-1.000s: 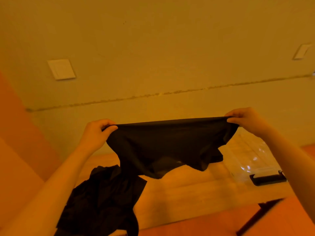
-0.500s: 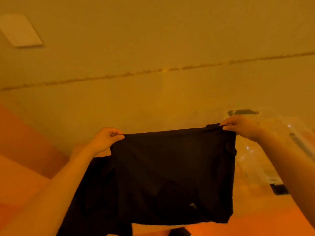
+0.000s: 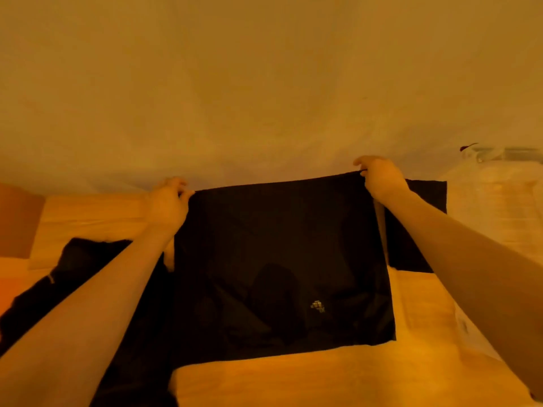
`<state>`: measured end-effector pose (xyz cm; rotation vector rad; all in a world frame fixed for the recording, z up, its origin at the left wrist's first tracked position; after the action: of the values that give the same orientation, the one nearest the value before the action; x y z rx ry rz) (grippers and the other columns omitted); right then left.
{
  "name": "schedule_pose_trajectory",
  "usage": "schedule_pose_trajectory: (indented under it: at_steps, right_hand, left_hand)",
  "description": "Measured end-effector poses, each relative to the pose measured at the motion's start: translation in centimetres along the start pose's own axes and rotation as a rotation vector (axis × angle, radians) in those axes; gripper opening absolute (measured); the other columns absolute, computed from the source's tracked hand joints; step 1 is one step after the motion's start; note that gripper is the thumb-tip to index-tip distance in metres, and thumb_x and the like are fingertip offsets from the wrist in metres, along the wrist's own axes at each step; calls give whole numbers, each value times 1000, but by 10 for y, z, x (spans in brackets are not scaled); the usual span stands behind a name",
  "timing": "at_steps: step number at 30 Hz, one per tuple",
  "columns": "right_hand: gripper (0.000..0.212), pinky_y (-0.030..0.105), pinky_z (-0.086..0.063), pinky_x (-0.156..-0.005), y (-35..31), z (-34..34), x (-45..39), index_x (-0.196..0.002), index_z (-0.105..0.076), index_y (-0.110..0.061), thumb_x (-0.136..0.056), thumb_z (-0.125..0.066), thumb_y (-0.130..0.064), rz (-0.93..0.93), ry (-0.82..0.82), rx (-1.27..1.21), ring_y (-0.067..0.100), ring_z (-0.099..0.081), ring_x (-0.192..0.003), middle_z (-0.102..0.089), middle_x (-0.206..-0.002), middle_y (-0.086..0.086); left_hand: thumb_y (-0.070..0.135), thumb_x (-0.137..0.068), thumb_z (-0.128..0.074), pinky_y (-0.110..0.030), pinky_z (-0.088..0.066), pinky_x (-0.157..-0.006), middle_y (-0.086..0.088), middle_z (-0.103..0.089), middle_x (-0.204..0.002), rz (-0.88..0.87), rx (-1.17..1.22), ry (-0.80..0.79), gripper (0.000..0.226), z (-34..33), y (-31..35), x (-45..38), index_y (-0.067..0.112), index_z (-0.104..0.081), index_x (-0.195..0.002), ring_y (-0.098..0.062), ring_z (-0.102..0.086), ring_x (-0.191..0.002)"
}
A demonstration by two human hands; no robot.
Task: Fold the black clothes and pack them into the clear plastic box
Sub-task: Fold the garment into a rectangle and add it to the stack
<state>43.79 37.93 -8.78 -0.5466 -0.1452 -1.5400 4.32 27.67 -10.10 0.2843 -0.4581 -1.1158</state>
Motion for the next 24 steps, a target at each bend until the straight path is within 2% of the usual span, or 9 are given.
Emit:
schedule_pose_trajectory:
  at_steps: [2,4,6,8,10,13,15,18,24]
  right_hand:
    - [57,44,-43,-97,-12,4,10,-138,-39,-6,-85,-41,14,54,181,51,33,-45,-121,-41,-139,18]
    - [50,44,-40,-102,-27,-2,40,-137,-39,-3,-88,-44,7,116,321,8,34,-42,-124,-40,-140,19]
    - [44,45,-34,-107,-41,-27,87,-135,-42,-2,-92,-48,-9,204,323,16,35,-40,-129,-42,-140,19]
    - [52,42,-22,-114,-43,-62,137,-141,-35,-7,-94,-47,-25,254,241,2,29,-26,-139,-31,-149,13]
    - [61,38,-9,-115,-34,-92,176,-146,-22,-13,-95,-27,-46,220,175,29,19,-6,-143,-15,-154,5]
    - [79,37,-4,-115,-5,-122,207,-146,-10,-15,-85,6,-64,134,169,52,15,3,-141,-3,-153,0]
    - [82,40,-8,-115,15,-138,219,-144,-9,-16,-84,14,-66,95,153,74,16,0,-141,-6,-153,1]
    - [78,46,-15,-115,39,-153,235,-143,-12,-14,-87,13,-63,43,145,134,20,-6,-141,-17,-154,6]
    - [71,36,-1,-115,30,-148,259,-144,-11,-14,-92,3,-60,158,198,130,12,2,-142,-10,-153,2]
  left_hand:
    - [22,-94,-51,-48,-39,-96,-19,-53,-125,-107,-118,117,35,4,9,16,5,-52,-124,-36,-47,-114]
    - [23,-93,-50,-49,-36,-101,-21,-50,-128,-216,-109,152,38,0,23,52,2,-50,-126,-38,-44,-119]
    - [29,-91,-43,-49,-31,-106,-18,-46,-137,-316,-128,118,45,-13,31,103,4,-49,-129,-36,-40,-128]
    - [38,-91,-33,-47,-23,-109,-14,-38,-145,-347,-229,20,54,-34,26,151,10,-43,-135,-31,-32,-136]
    - [46,-94,-22,-47,-21,-109,-13,-31,-149,-336,-317,-60,59,-51,11,188,12,-34,-141,-28,-24,-139]
    - [50,-96,-5,-48,-24,-109,-15,-29,-149,-255,-391,-110,65,-66,-19,217,11,-28,-143,-29,-21,-139]
    - [51,-96,-2,-46,-21,-112,-16,-29,-149,-236,-416,-140,67,-71,-35,226,10,-26,-143,-29,-19,-139]
    - [49,-96,-3,-44,-11,-110,-18,-31,-148,-295,-461,-157,65,-71,-43,236,9,-24,-143,-30,-18,-138]
    - [52,-95,-11,-43,-1,-112,-15,-28,-149,-465,-497,-148,66,-67,-29,248,8,-24,-143,-30,-18,-139]
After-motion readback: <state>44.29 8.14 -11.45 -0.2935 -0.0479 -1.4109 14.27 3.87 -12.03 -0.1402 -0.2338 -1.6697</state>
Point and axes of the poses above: each hand's wrist, its own x-axis away from the middle knuckle, its own z-axis out of the back of the hand, y = z × x, the point moved 5 cm from there along -x, towards the middle knuckle
